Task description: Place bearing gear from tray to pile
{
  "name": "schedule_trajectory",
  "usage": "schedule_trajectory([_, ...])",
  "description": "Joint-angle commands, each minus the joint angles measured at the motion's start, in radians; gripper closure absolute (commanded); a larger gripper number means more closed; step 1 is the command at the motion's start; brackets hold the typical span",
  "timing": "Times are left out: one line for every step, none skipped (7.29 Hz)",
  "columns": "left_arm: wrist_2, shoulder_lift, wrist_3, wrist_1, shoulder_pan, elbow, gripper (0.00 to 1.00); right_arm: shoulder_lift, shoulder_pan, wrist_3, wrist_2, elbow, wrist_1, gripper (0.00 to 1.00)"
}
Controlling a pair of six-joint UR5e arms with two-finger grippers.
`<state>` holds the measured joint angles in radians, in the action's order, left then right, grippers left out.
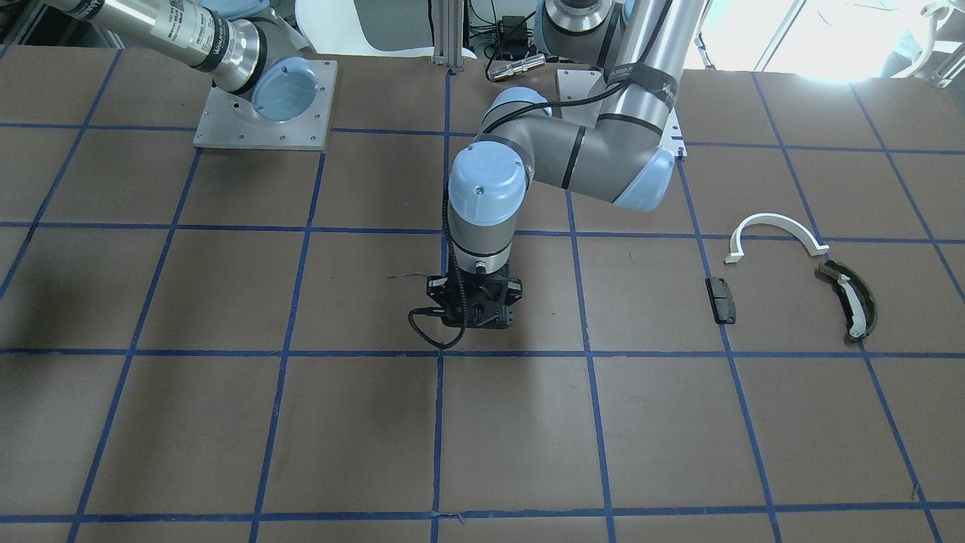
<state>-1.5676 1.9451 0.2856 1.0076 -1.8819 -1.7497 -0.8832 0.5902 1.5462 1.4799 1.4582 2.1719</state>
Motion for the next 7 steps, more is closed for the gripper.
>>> schedule_trajectory([-0.020, -0.095, -0.168, 0.168, 0.171, -0.011, 1.00, -0.089, 0.017, -0.035, -0.001, 0.005, -0.047, 1.00])
schedule_trajectory([-0.134, -0.118, -0.242, 0.170, 0.243, -0.048, 1.00, -0.170, 0.061, -0.113, 0.005, 0.007, -0.145, 1.00])
schedule_trajectory([-0.196, -0.147, -0.317, 0.164, 0.316, -0.065, 1.00, -0.247, 0.129, -0.153, 0.010, 0.007, -0.247, 1.00])
schedule_trajectory([-0.198, -0.168, -0.403, 0.166, 0.399, -0.080, 1.00, -0.343, 0.219, -0.287, 0.010, 0.013, -0.355, 1.00])
schedule_trajectory([-0.190, -0.193, -0.533, 0.169, 0.500, -0.121, 1.00, -0.396, 0.338, -0.458, 0.026, 0.022, -0.427, 1.00])
schedule_trajectory([-0.184, -0.216, -0.694, 0.157, 0.629, -0.172, 1.00, -0.424, 0.464, -0.623, 0.048, 0.028, -0.455, 1.00])
schedule_trajectory([-0.183, -0.230, -0.826, 0.157, 0.742, -0.188, 1.00, -0.424, 0.575, -0.793, 0.037, 0.028, -0.483, 1.00])
